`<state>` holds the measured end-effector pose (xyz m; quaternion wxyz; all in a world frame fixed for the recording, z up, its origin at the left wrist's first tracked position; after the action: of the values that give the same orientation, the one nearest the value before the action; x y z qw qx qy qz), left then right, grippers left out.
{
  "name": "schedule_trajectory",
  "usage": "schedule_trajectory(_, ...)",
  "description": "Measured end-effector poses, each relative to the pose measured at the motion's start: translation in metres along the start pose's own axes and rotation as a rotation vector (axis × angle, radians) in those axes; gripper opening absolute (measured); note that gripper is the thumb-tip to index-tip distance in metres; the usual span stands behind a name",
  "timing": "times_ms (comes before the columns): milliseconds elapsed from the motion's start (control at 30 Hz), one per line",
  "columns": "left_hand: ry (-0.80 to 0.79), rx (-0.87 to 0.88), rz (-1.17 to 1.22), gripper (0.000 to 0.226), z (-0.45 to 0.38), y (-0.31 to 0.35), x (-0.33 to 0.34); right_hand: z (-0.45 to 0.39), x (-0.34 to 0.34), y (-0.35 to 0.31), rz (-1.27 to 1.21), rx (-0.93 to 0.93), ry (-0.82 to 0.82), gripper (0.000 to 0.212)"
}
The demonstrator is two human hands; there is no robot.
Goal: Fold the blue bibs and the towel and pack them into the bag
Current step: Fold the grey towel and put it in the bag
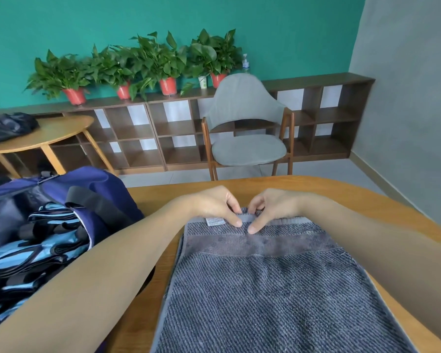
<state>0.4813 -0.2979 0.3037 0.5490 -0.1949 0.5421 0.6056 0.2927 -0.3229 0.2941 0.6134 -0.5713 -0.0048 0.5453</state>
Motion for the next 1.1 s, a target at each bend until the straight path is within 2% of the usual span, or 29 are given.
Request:
schedule_trajectory(133, 0.012, 0.039, 0.019, 0.011, 0.002, 0.000, 0.000, -0.001, 0.000, -0.002, -0.035, -0.011, -0.026, 0.031)
schedule_trajectory(300, -0.036, 0.018, -0.081, 0.018, 0.011, -0.008, -0.003, 0.006, -0.013, 0.008, -0.031, -0.004, 0.013, 0.032)
schedule_trajectory(367, -0.045, -0.016, -0.152, 0.022, 0.016, -0.013, -0.005, 0.012, -0.017, 0.013, 0.013, 0.032, -0.012, 0.038)
schedule_trajectory(467, -0.025, -0.048, -0.192, 0.032, 0.023, -0.016, -0.010, 0.026, -0.022, 0.019, 0.114, 0.137, -0.036, 0.063)
schedule_trajectory(500, -0.029, -0.062, -0.207, 0.033, 0.027, -0.015, -0.012, 0.031, -0.025, 0.021, 0.135, 0.151, -0.022, 0.064)
schedule_trajectory(633, -0.071, -0.098, -0.315, 0.025, 0.048, -0.016, -0.018, 0.059, -0.038, 0.025, 0.149, 0.132, 0.062, 0.037)
schedule_trajectory(700, -0.021, -0.120, -0.332, 0.020, 0.060, -0.019, -0.023, 0.075, -0.040, 0.022, 0.207, 0.085, 0.107, 0.023)
schedule_trajectory(833, 0.127, -0.103, -0.287, 0.014, 0.093, -0.001, -0.035, 0.113, -0.042, 0.012, 0.302, 0.085, 0.162, 0.023)
schedule_trajectory(900, 0.191, -0.078, -0.302, 0.014, 0.114, 0.013, -0.044, 0.138, -0.042, 0.006, 0.358, 0.130, 0.160, 0.033)
schedule_trajectory(1000, 0.266, -0.064, -0.354, 0.013, 0.152, 0.038, -0.058, 0.180, -0.044, -0.010, 0.371, 0.127, 0.236, 0.035)
schedule_trajectory(1100, 0.340, -0.053, -0.361, 0.015, 0.191, 0.064, -0.072, 0.226, -0.050, -0.032, 0.311, 0.060, 0.381, 0.015)
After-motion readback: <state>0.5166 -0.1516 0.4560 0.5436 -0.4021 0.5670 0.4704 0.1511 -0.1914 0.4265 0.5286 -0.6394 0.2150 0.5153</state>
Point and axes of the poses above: each hand's wrist, its own z-axis away from the middle knuckle, its own x-axis out of the palm, y = z × x, the point moved 2 cm from there along -z, towards the middle knuckle, and after that the axes turned 10 degrees about -z, right-handed, at the moved point
